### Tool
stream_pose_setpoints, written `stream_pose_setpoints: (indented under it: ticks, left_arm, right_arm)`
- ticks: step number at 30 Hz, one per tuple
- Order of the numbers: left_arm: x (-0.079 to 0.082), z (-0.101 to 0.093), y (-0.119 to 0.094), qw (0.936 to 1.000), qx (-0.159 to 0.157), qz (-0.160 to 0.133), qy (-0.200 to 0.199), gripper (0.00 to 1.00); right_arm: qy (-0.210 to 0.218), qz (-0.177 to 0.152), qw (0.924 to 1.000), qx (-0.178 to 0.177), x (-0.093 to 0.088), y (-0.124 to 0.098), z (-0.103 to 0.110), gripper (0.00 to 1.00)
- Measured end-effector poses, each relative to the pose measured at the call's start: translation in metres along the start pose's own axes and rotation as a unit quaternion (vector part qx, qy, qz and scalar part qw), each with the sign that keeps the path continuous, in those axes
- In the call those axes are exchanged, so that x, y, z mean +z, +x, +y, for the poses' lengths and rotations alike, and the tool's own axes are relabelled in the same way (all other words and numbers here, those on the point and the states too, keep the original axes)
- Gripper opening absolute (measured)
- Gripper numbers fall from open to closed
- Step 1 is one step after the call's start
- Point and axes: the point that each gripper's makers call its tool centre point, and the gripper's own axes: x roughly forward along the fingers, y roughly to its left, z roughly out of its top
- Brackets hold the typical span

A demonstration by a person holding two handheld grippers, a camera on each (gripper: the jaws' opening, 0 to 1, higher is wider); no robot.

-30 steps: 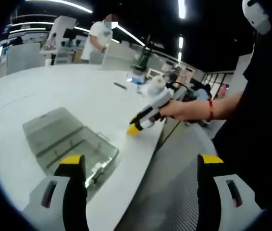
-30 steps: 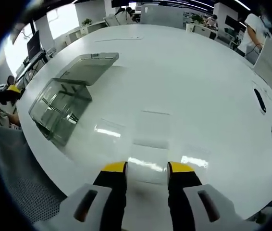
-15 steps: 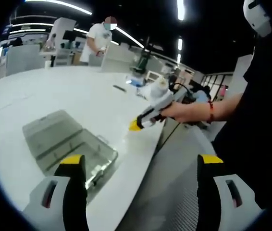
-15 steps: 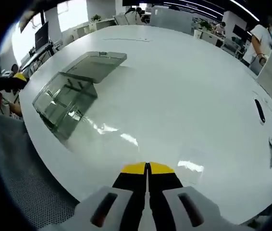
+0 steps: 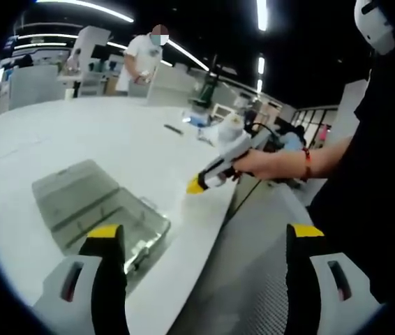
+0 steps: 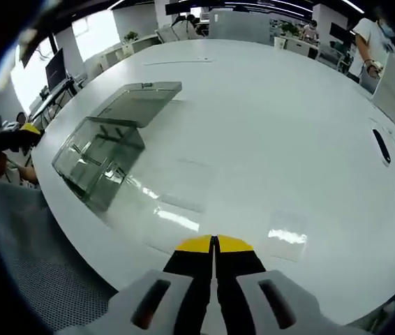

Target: Insert the divider into the dual guide fixture by aligning both edges with the guide slots and pushing it downward to the bottom, including one-sided entry, uneven engagement, binding, and posture correction.

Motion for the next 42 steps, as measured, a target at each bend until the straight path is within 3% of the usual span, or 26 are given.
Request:
stream_pose_setpoints:
  ticks: [16, 27, 42]
  left_arm:
    - [-0.001, -0.001, 0.000, 1.0000, 0.002, 0.002, 0.000, 0.95]
    - [-0.002, -0.001, 0.000, 1.0000, 0.003, 0.001, -0.001, 0.94]
    - [-0.003, 0.004, -0.003, 1.0000, 0.002, 0.000, 0.000, 0.94]
  right_arm:
    - [0.006, -0.006, 0.9999, 0.013, 0.004, 0.001, 0.002, 0.00]
    - [0.020, -0.006, 0.9993, 0.031, 0.006, 0.005, 0.010, 0.21]
    - [0.019, 0.012, 0.9987, 0.046, 0.006, 0.011, 0.031, 0.33]
